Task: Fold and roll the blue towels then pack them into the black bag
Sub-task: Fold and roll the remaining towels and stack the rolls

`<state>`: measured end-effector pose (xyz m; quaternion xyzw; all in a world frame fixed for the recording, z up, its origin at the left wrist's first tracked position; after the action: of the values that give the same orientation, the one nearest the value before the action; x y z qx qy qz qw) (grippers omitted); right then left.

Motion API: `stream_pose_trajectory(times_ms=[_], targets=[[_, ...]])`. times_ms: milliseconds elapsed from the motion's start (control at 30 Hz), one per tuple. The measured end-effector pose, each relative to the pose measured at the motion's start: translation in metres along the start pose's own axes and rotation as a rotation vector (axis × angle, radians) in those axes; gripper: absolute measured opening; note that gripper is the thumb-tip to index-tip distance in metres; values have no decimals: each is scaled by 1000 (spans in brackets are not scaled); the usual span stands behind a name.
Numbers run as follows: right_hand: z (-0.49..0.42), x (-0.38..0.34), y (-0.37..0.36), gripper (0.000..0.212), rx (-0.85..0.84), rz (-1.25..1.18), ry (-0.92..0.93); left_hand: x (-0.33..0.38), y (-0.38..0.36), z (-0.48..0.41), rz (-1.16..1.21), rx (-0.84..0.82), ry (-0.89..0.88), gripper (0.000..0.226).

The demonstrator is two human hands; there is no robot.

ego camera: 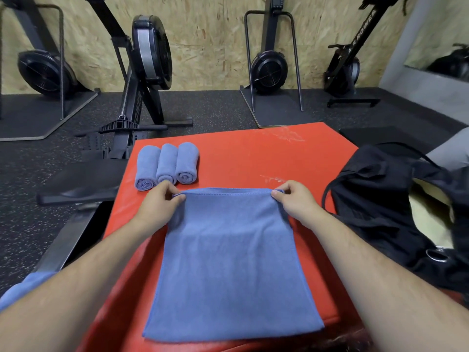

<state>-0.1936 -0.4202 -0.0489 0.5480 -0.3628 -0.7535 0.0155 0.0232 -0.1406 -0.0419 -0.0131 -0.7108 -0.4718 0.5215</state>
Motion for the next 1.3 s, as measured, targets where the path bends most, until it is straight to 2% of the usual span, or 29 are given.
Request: stream_pose_trajectory(times_ms=[133, 233, 433, 567, 667, 700, 800, 867, 967, 1100, 1200, 1300], targets=[[11, -3, 16, 12, 62, -298, 59, 13, 17, 13, 86, 29, 37, 12], [26, -17, 31, 5, 86, -324, 125, 26, 34, 24, 119, 46, 28, 12], [62, -49, 56, 9, 106, -217, 212, 49, 68, 47, 173, 70, -28, 10], [94, -77, 74, 1, 140, -106, 311, 75, 87, 70, 218, 80, -87, 6], [117, -99, 89, 17, 189, -49, 379, 99, 106, 87, 164, 94, -141, 12], [122, -108, 93, 19, 193, -9, 384, 106, 112, 89, 102, 98, -147, 11], [131, -136, 105, 1, 198, 131, 366, 134, 131, 95, -43, 109, -159, 10], [135, -156, 116, 7, 217, 159, 357, 156, 144, 97, -75, 128, -167, 10], [143, -183, 133, 8, 230, 161, 344, 182, 164, 102, -45, 142, -157, 10], [155, -214, 142, 9, 192, 162, 345, 199, 186, 109, 107, 127, -174, 13], [169, -229, 142, 11, 156, 92, 361, 208, 197, 122, 97, 144, -174, 12], [186, -240, 145, 8, 180, 165, 376, 211, 205, 137, 86, 163, -174, 13]])
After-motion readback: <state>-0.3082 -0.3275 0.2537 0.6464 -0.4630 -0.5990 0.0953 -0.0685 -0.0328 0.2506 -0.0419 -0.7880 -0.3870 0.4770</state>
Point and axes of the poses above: each hand's wrist, its own z-axis away from the middle knuckle, its own y-axis out of the back of the hand, x = y × z, the point moved 8 cm from there along -z, towards the middle knuckle, and after that the axes turned 15 degrees about -x, right-handed, at the moved point
